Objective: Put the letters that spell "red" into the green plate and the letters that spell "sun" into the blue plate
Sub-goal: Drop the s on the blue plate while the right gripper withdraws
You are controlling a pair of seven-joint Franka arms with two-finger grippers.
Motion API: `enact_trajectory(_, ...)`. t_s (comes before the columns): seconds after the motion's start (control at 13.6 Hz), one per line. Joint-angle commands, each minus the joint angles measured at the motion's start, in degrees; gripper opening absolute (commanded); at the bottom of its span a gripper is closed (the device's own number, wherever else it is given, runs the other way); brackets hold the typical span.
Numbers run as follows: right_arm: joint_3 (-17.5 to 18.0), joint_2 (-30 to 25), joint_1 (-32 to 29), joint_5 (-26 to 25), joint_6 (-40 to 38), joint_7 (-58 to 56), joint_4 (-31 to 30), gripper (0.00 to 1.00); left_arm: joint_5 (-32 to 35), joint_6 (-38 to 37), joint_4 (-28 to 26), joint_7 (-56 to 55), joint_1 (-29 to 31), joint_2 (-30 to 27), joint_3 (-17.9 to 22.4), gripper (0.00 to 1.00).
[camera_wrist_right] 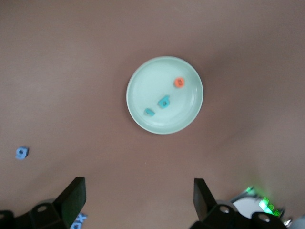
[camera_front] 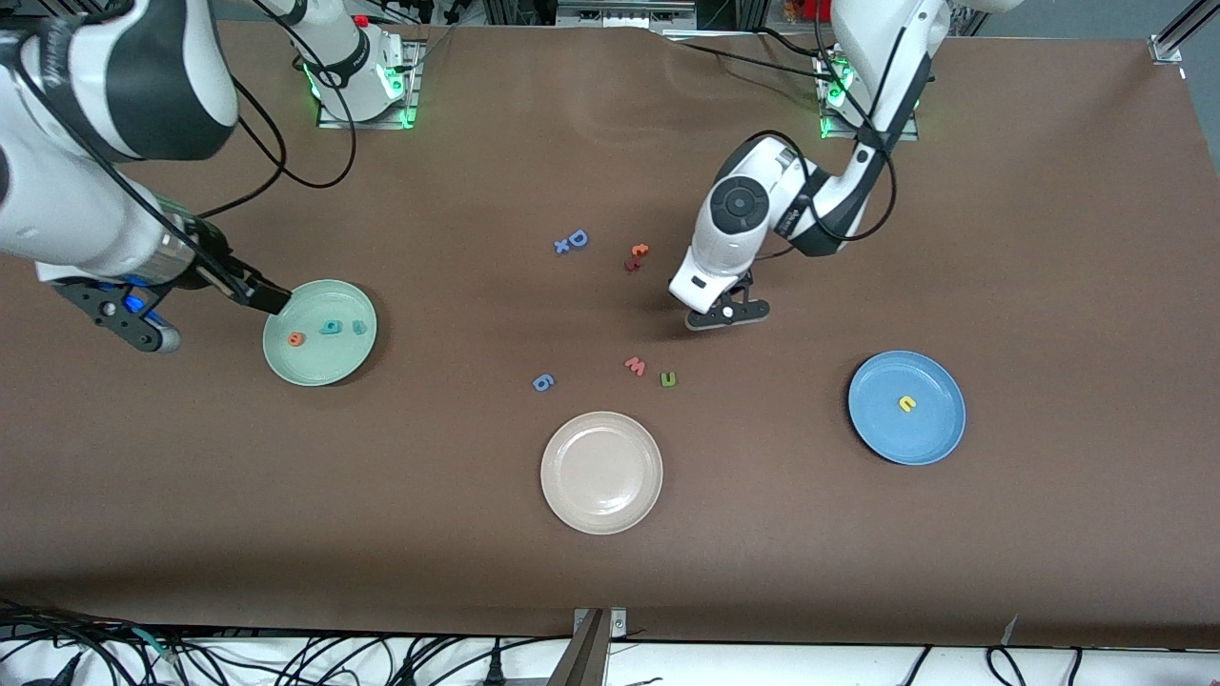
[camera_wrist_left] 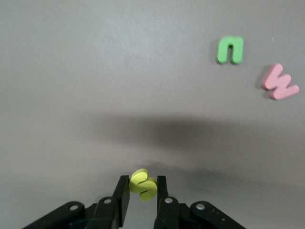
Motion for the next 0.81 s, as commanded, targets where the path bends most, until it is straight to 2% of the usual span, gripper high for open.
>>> enact_trajectory(0.0, -1.2, 0.9, -0.5, 0.5, -1.1, -10.0, 3.9, 1.00, 1.8, -4.9, 0.1, 8.5, 4.7, -3.2, -0.5, 0.12)
enact_trajectory(0.22, -1.9, 0.8, -0.8, 0.0, 0.2, -17.3, 4.1, 1.00, 1.8, -8.2, 0.1, 19.1, 9.9, -4.8, -0.5, 0.12)
enact_trajectory(0.37, 0.4, 0.5, -4.8, 0.2, 0.6, -17.7, 4.1, 1.00, 1.8, -9.4, 0.1, 25.7, 13.0, -5.3, -0.4, 0.12)
enact_trajectory(0.51, 8.8, -1.1, -12.7, -1.0, 1.1, -17.2, 4.1, 0.99, 1.9, -10.5, 0.1, 31.8, 16.0, -5.6, -0.2, 0.12)
enact_trajectory(0.66, 18.4, -2.5, -21.2, -5.9, 1.3, -17.4, 3.4, 0.99, 1.9, -10.6, 0.1, 38.5, 19.8, -5.7, -0.3, 0.12)
enact_trajectory(0.73, 22.0, -3.6, -24.4, -8.0, 1.4, -18.0, 2.7, 0.99, 1.9, -10.5, 0.4, 41.4, 21.2, -5.6, -0.2, 0.12)
